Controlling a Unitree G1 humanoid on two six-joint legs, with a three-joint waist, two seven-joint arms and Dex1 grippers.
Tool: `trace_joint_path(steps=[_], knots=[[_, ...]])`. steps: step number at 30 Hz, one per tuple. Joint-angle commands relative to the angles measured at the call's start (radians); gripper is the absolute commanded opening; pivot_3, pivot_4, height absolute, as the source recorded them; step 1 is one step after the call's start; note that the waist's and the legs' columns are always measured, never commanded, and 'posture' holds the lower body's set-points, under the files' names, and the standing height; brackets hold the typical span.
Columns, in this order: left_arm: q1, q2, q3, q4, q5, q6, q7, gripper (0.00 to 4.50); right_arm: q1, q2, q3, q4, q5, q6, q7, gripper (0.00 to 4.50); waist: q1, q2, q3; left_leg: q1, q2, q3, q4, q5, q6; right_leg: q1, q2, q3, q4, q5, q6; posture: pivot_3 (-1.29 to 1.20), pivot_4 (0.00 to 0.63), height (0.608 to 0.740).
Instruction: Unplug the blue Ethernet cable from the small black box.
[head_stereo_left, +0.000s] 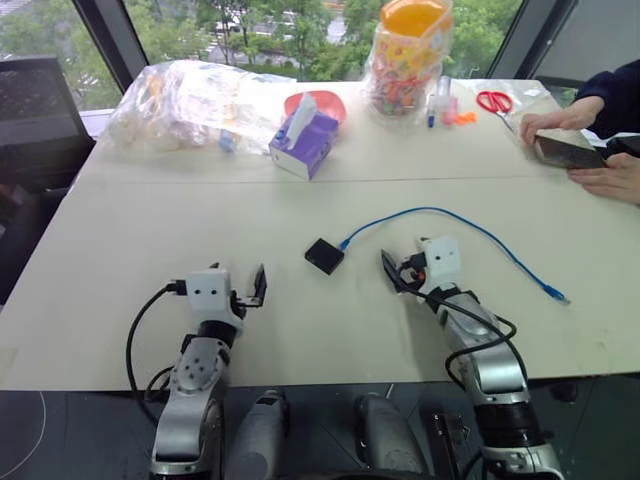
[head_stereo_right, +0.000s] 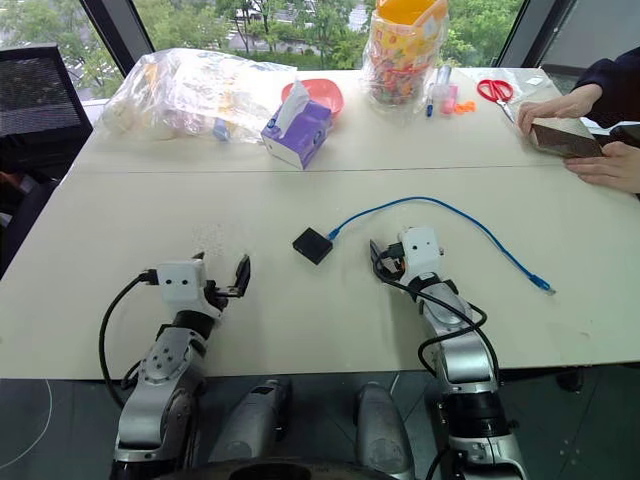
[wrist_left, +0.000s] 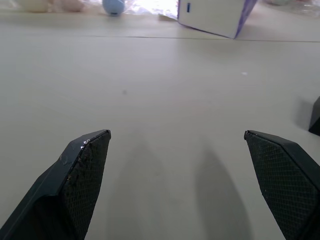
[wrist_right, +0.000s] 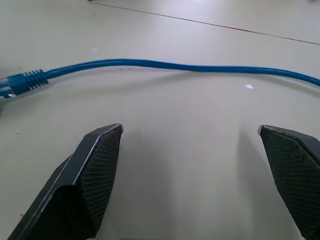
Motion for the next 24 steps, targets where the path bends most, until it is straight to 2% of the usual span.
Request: trace_joint_path(steps=[1, 8, 17, 24], knots=[[-0.022, 0.012, 0.010, -0.011, -0.038, 0.001, -0.037, 4.46, 0.021, -0.007, -0.027, -0.072, -0.001, 0.008, -0.013, 4.50, 0.000, 0.000, 0.000, 0.000, 0.000, 0.000, 0.000, 0.000, 0.000, 0.000, 0.000, 0.000, 0.000, 0.000, 0.000, 0.00, 0.150, 0.726], [-0.036, 0.062, 0.031, -0.022, -0.116, 0.033, -0.124, 4.46, 0.037, -0.042, -0.040, -0.127, 0.011, 0.036, 0.014, 4.50, 0.000, 0.000, 0.000, 0.000, 0.000, 0.000, 0.000, 0.000, 0.000, 0.000, 0.000, 0.000, 0.000, 0.000, 0.000, 0.00, 0.150, 0.726], [-0.074, 0.195, 0.086, -0.041, -0.237, 0.150, -0.258, 4.46, -0.035, -0.134, -0.046, -0.123, 0.064, 0.058, 0.154, 4.50, -0.001, 0.000, 0.000, 0.000, 0.000, 0.000, 0.000, 0.000, 0.000, 0.000, 0.000, 0.000, 0.000, 0.000, 0.000, 0.00, 0.150, 0.726], [-0.100, 0.338, 0.136, -0.079, -0.415, 0.329, -0.407, 4.46, -0.126, -0.269, -0.020, -0.128, 0.160, 0.127, 0.387, 4.50, -0.001, 0.000, 0.000, 0.000, 0.000, 0.000, 0.000, 0.000, 0.000, 0.000, 0.000, 0.000, 0.000, 0.000, 0.000, 0.00, 0.150, 0.726]])
